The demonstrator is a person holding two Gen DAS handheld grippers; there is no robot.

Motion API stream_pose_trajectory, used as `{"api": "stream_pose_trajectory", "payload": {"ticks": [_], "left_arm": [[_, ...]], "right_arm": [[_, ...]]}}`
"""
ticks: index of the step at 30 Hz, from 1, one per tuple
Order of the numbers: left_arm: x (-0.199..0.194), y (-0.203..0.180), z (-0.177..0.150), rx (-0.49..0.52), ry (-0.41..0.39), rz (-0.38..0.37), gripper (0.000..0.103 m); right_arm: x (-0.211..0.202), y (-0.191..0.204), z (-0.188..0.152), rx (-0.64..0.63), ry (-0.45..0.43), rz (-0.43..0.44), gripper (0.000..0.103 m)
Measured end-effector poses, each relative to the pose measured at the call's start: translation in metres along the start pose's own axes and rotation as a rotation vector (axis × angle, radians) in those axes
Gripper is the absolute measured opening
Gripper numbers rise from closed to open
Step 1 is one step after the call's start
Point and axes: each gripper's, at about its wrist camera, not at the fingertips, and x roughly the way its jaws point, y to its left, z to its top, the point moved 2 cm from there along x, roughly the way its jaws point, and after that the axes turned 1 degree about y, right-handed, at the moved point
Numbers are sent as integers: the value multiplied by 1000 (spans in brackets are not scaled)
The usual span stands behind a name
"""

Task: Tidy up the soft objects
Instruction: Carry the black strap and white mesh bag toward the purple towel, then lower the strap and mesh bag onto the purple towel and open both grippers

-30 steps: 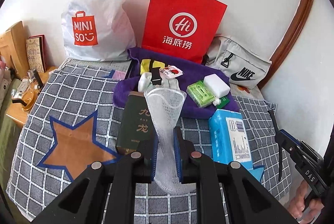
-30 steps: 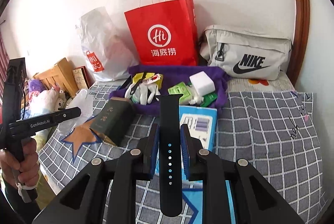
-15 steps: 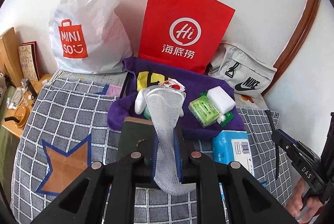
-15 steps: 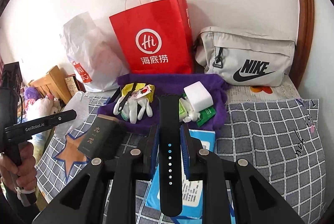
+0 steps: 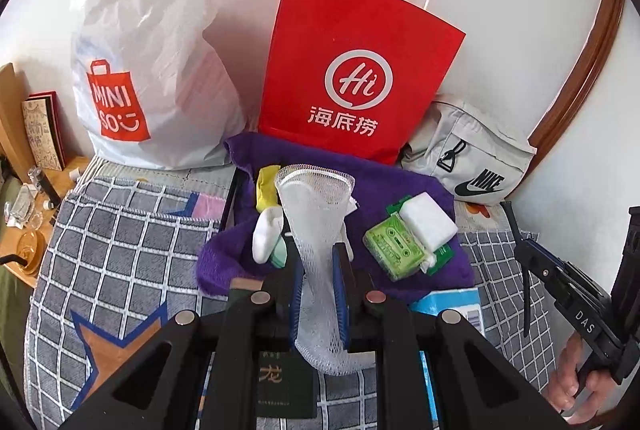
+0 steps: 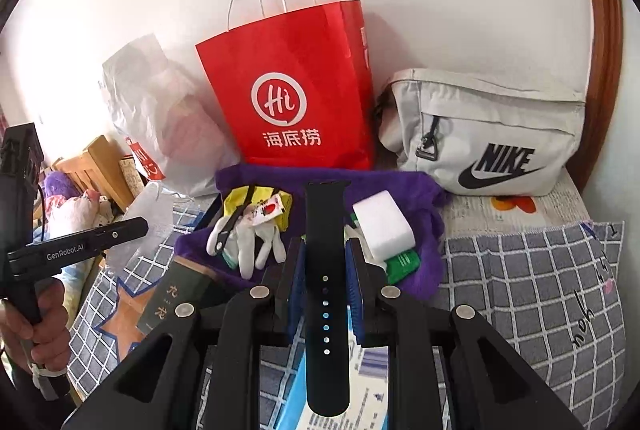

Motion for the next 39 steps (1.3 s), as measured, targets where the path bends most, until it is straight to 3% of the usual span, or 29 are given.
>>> {"api": "stream_pose_trajectory", "payload": {"ticks": [10,15,25,39], "left_arm": [[35,4,25,-22,28,9,14],[54,1,33,-23,48,1,14],[95,-9,41,-30,99,-36,14],[143,-18,27,-29,197,-67,14]], "right_arm": [[49,-4,33,-24,20,4,20],[77,-10,44,-6,51,47,20],[136,-34,32,65,161,17,20],[163,-37,16,30,250,9,20]]}}
